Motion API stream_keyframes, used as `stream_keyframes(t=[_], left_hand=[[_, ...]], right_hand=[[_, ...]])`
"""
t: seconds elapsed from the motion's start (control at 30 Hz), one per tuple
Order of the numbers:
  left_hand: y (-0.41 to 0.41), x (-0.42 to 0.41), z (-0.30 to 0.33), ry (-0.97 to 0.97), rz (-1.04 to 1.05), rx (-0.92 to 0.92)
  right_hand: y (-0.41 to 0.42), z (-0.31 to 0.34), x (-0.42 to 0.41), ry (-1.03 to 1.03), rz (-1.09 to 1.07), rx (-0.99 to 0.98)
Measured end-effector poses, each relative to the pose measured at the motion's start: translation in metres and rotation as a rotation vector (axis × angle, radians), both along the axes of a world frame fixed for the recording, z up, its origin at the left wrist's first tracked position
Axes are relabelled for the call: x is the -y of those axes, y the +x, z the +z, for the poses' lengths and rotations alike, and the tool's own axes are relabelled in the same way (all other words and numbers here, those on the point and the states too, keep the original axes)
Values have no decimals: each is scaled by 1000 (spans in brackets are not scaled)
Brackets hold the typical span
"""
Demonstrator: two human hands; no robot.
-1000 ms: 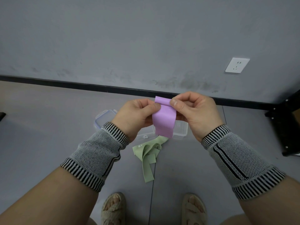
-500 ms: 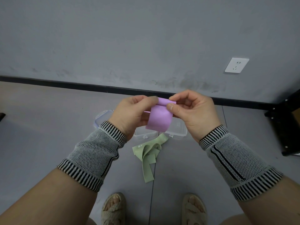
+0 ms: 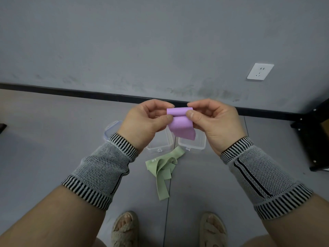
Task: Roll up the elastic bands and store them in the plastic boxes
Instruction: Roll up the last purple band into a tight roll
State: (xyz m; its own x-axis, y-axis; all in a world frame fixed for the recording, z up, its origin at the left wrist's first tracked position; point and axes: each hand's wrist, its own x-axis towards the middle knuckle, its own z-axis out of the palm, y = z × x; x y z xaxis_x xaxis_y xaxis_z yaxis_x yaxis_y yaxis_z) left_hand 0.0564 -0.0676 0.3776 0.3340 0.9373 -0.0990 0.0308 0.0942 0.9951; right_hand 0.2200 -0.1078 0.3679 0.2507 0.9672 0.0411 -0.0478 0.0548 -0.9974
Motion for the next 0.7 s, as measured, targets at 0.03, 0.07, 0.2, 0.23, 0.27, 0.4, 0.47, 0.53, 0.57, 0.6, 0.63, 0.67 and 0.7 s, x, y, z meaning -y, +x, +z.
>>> stream_keyframes(t=[0.03,0.07,0.2,0.23,0.27,0.4,0.47,0.53,0.57,0.6,0.63,0.67,0.7], left_hand=[[0,0,0,-12,-2,8],[1,0,0,-34,-4,19],[3,1,2,-99,18,47],[4,1,2,-90,26,48],[4,0,2,-77,31,51],[3,0,2,-17,48,39],[3,-1,1,3,52,25],[2,-1,0,15,57,17],[2,-2,0,22,59,12],[2,-2,0,30,58,6],[2,-1,0,43,55,-2],[2,-1,0,56,49,-13],[2,-1,0,71,45,-27]], right_hand=[[0,0,0,3,-5,7],[1,0,1,8,-8,10],[1,1,2,38,8,47],[1,0,2,40,15,54],[1,0,2,39,20,59],[0,-1,1,32,22,52],[1,-2,0,18,15,33],[1,-3,0,-8,5,9],[1,-3,0,-23,8,-7],[0,-4,0,-39,17,-23],[0,-3,0,-53,29,-35],[0,-3,0,-63,38,-40],[-1,-3,0,-67,41,-40]])
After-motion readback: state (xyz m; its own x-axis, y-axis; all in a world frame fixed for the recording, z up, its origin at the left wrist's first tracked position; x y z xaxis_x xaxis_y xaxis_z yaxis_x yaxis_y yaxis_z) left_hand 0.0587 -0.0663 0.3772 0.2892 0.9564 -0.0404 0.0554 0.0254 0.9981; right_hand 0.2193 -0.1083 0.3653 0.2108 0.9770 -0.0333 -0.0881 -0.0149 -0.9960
